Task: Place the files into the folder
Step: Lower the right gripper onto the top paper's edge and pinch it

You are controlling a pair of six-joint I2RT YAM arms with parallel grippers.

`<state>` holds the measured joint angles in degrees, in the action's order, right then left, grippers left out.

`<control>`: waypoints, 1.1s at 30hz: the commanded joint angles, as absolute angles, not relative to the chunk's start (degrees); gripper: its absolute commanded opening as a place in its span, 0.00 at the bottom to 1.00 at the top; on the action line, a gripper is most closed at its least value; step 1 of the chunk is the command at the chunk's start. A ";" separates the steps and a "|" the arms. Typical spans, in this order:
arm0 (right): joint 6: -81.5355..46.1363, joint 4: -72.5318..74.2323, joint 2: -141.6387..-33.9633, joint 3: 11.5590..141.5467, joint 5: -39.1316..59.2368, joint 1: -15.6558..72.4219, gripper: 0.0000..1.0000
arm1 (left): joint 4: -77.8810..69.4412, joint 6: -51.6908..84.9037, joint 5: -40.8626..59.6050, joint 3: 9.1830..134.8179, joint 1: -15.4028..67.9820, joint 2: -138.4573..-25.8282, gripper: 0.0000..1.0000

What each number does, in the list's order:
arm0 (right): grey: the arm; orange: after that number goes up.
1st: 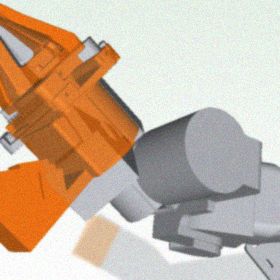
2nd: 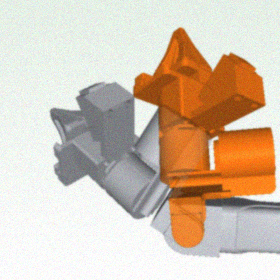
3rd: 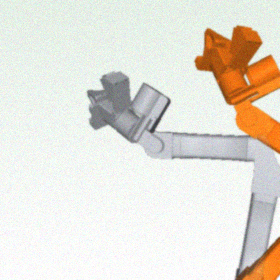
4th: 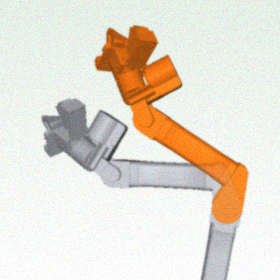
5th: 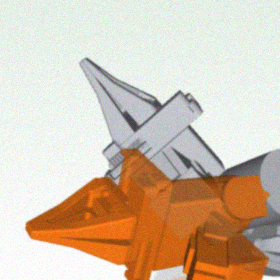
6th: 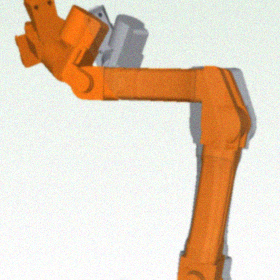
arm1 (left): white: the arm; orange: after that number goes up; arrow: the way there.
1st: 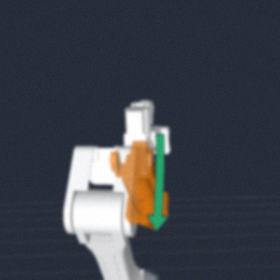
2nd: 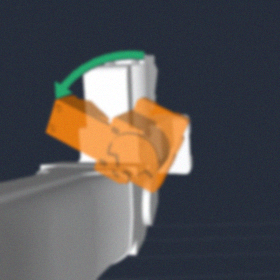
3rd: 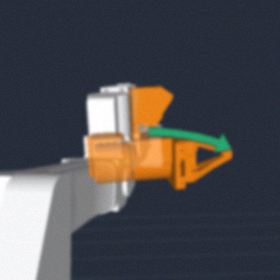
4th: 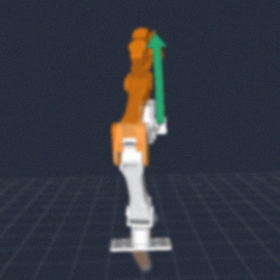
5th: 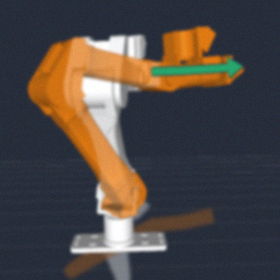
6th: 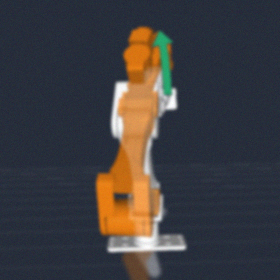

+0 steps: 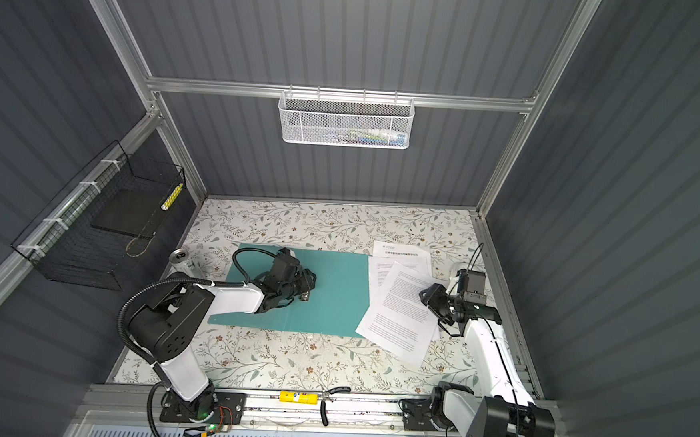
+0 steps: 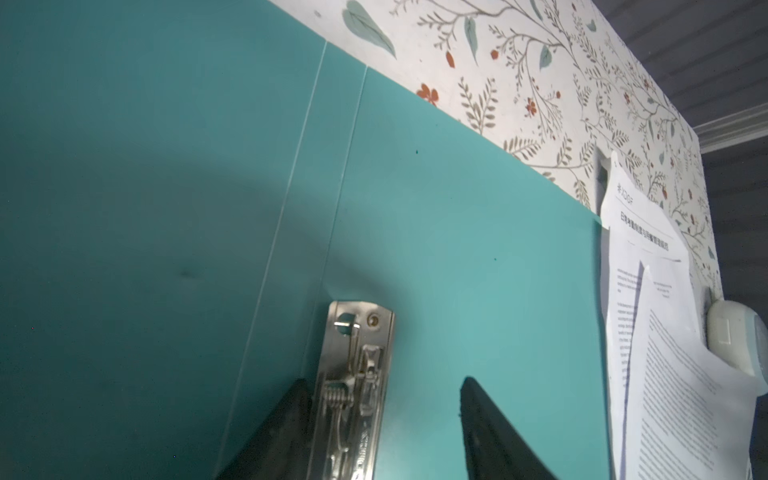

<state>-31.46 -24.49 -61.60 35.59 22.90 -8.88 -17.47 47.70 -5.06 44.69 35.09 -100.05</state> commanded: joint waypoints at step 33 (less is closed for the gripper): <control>-29.50 -19.31 -66.34 31.58 13.11 -23.02 0.51 | -12.95 38.58 -0.40 52.43 34.45 -95.61 0.87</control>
<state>-29.47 -22.00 -64.40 32.47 13.82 -22.74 -12.78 40.03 -2.35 51.86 34.98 -95.04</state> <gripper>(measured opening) 0.512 0.873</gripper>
